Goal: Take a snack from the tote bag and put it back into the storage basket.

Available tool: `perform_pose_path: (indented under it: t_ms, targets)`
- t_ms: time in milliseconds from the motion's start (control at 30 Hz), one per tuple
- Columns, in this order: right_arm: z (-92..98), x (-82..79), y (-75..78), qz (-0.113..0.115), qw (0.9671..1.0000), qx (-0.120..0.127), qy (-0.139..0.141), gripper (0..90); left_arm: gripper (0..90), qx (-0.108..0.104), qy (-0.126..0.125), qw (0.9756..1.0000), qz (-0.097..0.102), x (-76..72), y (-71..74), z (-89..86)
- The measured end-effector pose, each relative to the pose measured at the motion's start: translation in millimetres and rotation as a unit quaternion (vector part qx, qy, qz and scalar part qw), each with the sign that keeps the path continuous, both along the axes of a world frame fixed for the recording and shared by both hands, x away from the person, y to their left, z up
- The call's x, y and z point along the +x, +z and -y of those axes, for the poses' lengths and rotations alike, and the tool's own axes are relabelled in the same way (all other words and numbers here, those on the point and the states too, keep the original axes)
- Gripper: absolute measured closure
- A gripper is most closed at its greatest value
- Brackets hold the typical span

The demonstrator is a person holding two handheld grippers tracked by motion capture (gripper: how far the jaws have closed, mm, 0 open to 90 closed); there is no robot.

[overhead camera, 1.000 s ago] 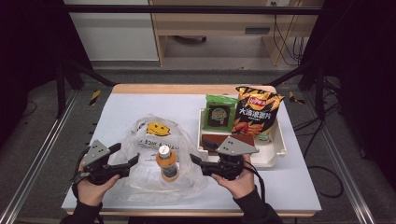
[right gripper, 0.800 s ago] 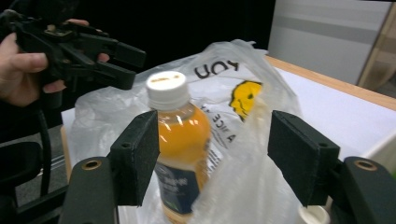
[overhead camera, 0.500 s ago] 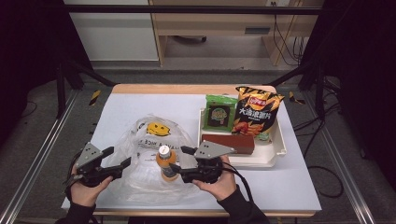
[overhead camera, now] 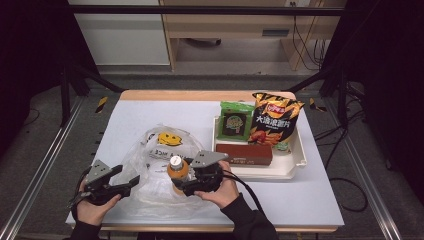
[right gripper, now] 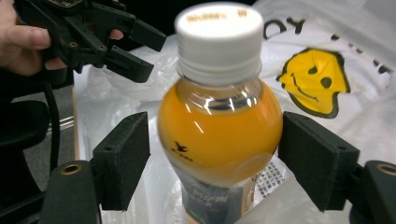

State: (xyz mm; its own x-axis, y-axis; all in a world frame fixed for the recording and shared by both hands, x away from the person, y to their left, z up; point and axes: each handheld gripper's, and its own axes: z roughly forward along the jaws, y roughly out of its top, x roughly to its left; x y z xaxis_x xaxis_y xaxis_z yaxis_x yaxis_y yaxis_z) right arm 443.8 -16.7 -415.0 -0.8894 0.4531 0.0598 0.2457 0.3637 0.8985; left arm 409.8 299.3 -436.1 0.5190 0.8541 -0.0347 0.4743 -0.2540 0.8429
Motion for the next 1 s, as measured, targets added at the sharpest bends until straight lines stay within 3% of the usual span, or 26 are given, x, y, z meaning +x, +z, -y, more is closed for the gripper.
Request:
perform_pose_path:
  t_ms: [200,533,1000]
  targets:
    - [-6.5,5.3,-7.9,-0.011,0.9999,-0.007,-0.008,25.1,23.8,0.005,-0.003,0.9999,-0.012,2.9,-7.1,3.4]
    - [-16.1,4.1,-13.6,-0.005,0.9998,-0.002,-0.020,29.8,23.9,0.005,-0.003,0.9999,-0.014,3.5,-8.7,3.8]
    - [-17.0,-4.8,-6.5,-0.006,0.9989,-0.003,-0.046,30.7,24.1,0.008,-0.001,0.9998,-0.017,4.4,-11.6,3.9]
